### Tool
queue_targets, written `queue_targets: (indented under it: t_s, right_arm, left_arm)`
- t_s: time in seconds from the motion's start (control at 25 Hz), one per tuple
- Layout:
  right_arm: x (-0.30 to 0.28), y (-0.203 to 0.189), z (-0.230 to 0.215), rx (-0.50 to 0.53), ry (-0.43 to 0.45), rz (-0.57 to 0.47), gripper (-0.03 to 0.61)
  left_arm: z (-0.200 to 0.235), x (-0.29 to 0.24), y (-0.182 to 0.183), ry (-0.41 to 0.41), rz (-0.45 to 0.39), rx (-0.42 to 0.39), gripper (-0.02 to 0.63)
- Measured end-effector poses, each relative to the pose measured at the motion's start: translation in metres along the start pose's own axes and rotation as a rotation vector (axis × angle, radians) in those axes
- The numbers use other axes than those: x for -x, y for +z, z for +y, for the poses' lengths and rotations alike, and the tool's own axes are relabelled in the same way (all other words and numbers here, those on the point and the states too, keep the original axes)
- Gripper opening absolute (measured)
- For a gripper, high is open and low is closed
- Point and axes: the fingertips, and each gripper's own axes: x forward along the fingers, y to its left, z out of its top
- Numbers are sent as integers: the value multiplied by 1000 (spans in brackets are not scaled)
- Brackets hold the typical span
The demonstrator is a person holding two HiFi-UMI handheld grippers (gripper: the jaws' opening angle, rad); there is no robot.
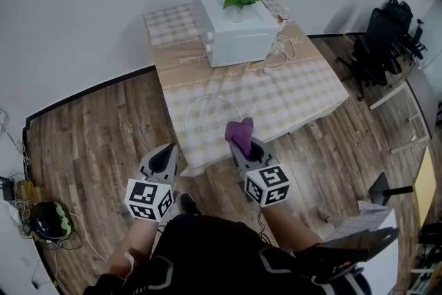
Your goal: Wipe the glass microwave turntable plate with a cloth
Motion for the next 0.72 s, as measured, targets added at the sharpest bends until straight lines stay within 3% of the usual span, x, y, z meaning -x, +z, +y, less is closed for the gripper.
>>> queue_targets:
  t_s: [0.44,0.72]
  right_arm:
    - [-60,-1,-9,-9,-65,59,94]
    - [-105,-3,-19,31,-28,96,94]
  left_arm:
    - [48,-30,0,-44,12,-2,2]
    - [62,-53,-10,-2,40,0,2]
